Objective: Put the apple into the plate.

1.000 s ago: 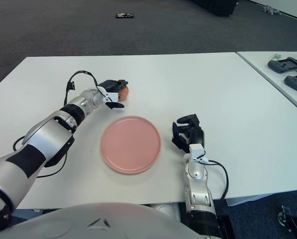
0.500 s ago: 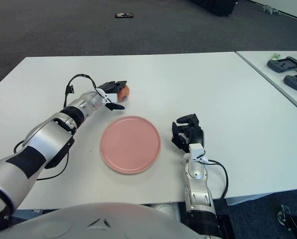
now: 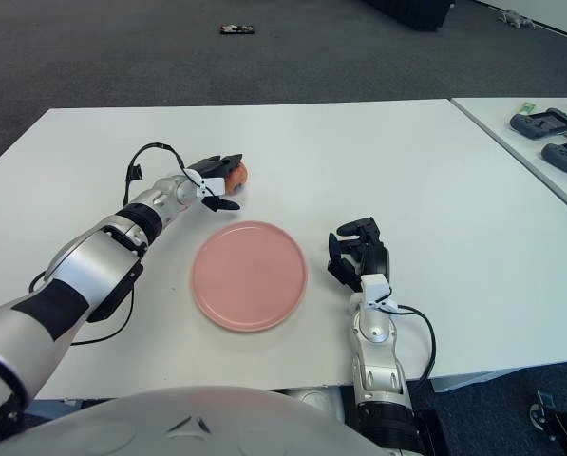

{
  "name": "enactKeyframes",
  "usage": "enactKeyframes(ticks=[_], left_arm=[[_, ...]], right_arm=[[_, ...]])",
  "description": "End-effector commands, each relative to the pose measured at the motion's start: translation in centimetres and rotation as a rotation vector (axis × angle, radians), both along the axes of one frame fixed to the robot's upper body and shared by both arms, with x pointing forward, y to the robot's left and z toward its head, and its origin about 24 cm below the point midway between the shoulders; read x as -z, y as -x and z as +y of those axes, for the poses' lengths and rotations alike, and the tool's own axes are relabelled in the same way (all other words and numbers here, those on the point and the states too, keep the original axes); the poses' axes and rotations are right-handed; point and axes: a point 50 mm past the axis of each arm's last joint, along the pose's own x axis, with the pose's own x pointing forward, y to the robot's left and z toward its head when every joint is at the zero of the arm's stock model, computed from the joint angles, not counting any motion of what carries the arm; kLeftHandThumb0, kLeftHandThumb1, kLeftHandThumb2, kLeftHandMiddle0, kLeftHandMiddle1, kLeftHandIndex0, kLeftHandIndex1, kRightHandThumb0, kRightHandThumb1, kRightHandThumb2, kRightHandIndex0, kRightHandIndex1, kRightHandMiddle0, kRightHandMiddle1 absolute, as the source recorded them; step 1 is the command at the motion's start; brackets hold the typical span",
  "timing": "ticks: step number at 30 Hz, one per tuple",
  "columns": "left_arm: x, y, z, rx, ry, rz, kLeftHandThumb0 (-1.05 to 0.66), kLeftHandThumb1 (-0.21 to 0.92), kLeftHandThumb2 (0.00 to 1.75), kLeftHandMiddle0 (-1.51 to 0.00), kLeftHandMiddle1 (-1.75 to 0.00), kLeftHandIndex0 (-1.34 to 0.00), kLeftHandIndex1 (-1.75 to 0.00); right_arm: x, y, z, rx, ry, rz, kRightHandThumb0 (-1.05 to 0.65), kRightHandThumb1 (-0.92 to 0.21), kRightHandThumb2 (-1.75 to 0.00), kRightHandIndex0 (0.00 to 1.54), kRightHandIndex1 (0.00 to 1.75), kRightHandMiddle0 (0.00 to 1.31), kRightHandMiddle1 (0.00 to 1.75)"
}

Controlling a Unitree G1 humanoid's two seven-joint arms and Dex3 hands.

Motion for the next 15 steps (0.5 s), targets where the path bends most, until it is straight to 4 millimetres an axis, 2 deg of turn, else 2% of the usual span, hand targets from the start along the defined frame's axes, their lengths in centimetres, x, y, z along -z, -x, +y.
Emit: enactKeyframes(ticks=[1,6,15], left_arm=[[0.2,0.0,0.1,0.001,-0.028,0.024,-0.92,0.69,0.50,0.00,0.00,0.00,0.00],[0.1,0.1,-0.3,0.029,-0.062,0.003,-0.91,0.69,0.52,-0.01,-0.01,-0.01,-0.01],[-0.2,0.1,-1.6,0.075,-0.112,-0.030,-0.85,0.64,0.59,-0.06,-0.04,0.00,-0.29]], right_arm=[[0.7,0.4,-0.1,0.008,0.000,0.048,-0.37,-0.74,-0.78,0.60,1.24,0.30,1.75],[0.7,0.6,-0.1,0.018,0.009,0.055,-0.37,-0.74,-0.78,0.60,1.24,0.30,1.75],[0.8,0.8,-0.2,0.029,0.009,0.065,-0.37,-0.73,-0.79,0.59,1.22,0.30,1.75]])
